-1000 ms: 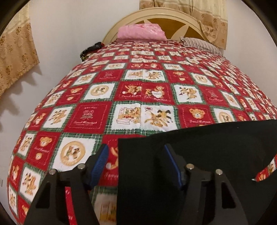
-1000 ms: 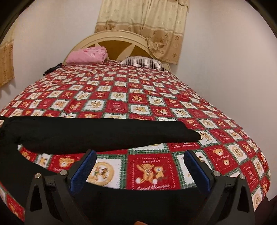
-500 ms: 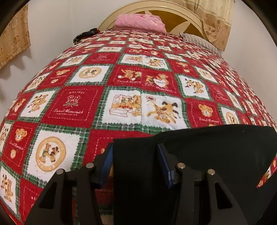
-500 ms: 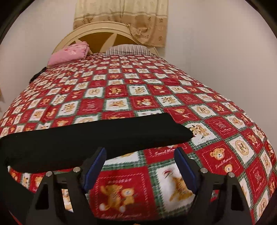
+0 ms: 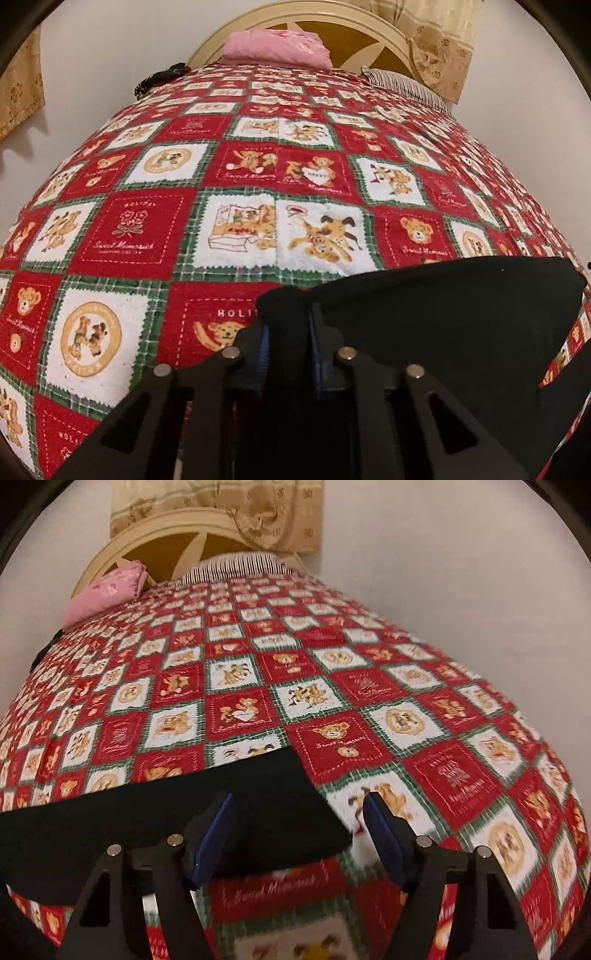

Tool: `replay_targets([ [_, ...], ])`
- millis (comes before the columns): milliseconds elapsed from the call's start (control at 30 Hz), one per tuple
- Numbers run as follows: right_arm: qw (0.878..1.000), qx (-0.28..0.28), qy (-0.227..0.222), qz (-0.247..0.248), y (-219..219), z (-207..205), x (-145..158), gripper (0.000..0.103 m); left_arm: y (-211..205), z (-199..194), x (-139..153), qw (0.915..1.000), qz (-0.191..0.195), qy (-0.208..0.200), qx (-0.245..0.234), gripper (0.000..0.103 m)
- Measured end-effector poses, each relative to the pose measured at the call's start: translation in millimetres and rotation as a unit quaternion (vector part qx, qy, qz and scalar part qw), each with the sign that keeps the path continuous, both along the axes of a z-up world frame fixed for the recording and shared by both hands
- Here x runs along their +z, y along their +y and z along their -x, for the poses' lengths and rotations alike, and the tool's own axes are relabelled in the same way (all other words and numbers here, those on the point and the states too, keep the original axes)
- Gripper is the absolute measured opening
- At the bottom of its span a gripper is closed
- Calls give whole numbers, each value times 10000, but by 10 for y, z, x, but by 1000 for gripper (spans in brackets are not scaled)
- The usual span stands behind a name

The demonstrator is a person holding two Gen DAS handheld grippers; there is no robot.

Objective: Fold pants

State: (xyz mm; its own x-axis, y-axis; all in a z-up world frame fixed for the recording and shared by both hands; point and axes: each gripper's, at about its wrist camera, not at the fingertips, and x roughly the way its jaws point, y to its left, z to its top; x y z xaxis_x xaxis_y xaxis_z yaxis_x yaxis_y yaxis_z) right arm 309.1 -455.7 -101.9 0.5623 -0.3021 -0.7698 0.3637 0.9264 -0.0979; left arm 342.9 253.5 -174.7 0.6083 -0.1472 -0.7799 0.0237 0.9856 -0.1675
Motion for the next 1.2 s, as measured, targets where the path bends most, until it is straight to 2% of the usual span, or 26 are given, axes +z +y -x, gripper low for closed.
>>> replay_targets([
  [200,9988,58,357,-345,-223,-379,-181,73,5,-31,-1,10000,43,57,-13,20],
  [300,9977,114,543,-390,-270,-549,-304,73,-6,-24,2,10000,-19,34,7,23],
  [433,9954,152,748,-570,-346,-693,-459,73,14,-19,-3,9999,-90,-17,106,36],
  [500,9930,256,825,-803,-360,-743,-538,73,15,-31,-7,9999,-110,-9,78,36],
  [600,9916,351,932,-831,-338,-774,-612,72,5,-51,-9,9999,-152,27,18,35],
  [633,9913,385,945,-833,-329,-787,-622,69,8,-57,-7,9999,-137,30,9,32],
  [700,9910,469,944,-820,-314,-806,-619,40,18,-67,-9,10000,-3,52,-84,21],
  [733,9909,507,916,-850,-307,-808,-606,35,6,-66,-6,9999,31,51,-136,18],
  [767,9907,534,901,-865,-306,-814,-595,22,-15,-60,7,9998,-21,13,-180,17],
  [800,9911,559,888,-821,-285,-812,-574,15,-44,-44,27,9997,-113,-56,-228,17],
  [900,9930,719,696,-626,-181,-763,-450,9,-65,-8,85,9994,-169,-173,-257,16],
  [1200,9919,1109,-506,-365,31,-244,180,8,-20,239,435,9959,4,-859,-281,15],
])
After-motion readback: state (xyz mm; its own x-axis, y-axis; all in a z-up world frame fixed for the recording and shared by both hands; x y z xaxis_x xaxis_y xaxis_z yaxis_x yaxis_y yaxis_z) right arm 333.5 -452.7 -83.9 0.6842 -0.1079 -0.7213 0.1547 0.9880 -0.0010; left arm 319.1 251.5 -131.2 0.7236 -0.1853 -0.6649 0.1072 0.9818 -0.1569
